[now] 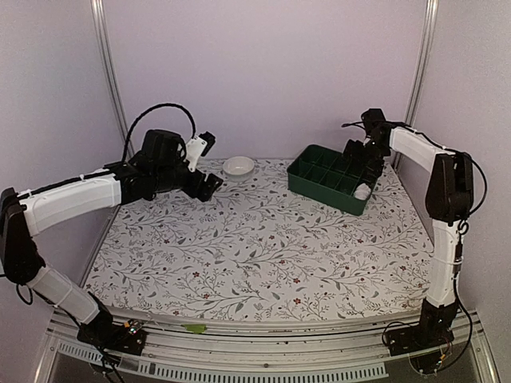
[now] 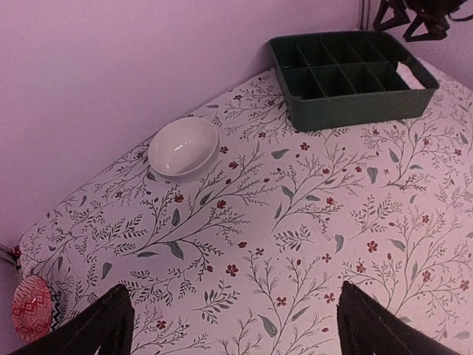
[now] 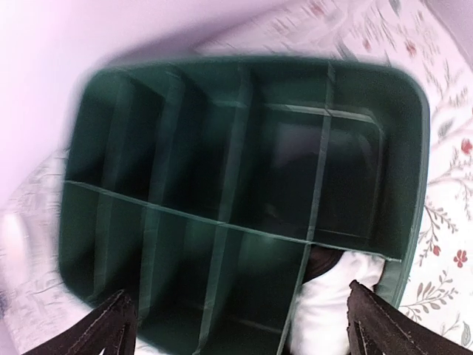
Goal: Roll the underwear
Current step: Reset both arms
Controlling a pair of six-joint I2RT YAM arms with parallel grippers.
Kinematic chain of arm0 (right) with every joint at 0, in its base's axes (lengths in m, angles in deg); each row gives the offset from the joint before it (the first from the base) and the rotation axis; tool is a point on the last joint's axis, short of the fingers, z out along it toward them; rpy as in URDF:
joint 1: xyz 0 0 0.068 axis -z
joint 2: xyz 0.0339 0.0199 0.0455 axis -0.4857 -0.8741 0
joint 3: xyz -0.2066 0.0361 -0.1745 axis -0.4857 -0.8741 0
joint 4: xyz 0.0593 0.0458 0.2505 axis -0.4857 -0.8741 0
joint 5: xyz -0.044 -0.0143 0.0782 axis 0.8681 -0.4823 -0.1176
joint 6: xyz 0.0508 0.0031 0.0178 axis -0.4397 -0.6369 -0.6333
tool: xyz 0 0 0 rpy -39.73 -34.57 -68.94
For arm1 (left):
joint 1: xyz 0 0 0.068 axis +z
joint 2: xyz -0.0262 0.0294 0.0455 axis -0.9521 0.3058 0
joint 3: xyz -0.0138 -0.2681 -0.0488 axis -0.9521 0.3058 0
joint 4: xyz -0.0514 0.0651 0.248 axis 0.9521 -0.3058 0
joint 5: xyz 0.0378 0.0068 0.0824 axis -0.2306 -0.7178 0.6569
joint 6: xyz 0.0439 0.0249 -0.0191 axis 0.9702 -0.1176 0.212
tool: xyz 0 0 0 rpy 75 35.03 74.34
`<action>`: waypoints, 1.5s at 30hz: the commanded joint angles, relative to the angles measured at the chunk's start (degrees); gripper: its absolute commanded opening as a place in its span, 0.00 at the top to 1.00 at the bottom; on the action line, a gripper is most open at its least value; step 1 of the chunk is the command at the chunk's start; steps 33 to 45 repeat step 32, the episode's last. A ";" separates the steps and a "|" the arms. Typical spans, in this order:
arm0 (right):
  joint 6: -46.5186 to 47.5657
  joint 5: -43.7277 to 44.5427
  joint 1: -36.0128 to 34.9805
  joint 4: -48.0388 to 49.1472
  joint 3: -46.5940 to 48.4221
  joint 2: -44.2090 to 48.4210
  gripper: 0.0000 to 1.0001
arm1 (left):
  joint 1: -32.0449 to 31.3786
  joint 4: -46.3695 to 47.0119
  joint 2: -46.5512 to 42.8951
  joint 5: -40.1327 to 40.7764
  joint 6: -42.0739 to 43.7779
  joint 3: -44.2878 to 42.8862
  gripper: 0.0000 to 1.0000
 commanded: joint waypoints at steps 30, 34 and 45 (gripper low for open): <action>10.91 -17.30 -30.06 32.70 -42.65 27.89 0.01 | 13.07 -9.05 -6.75 -13.54 -29.93 7.14 0.04; 11.18 -16.72 -30.10 32.71 -42.19 27.75 0.01 | 12.98 -8.70 -7.60 -12.86 -29.95 6.97 0.04; 11.18 -16.72 -30.10 32.71 -42.19 27.75 0.01 | 12.98 -8.70 -7.60 -12.86 -29.95 6.97 0.04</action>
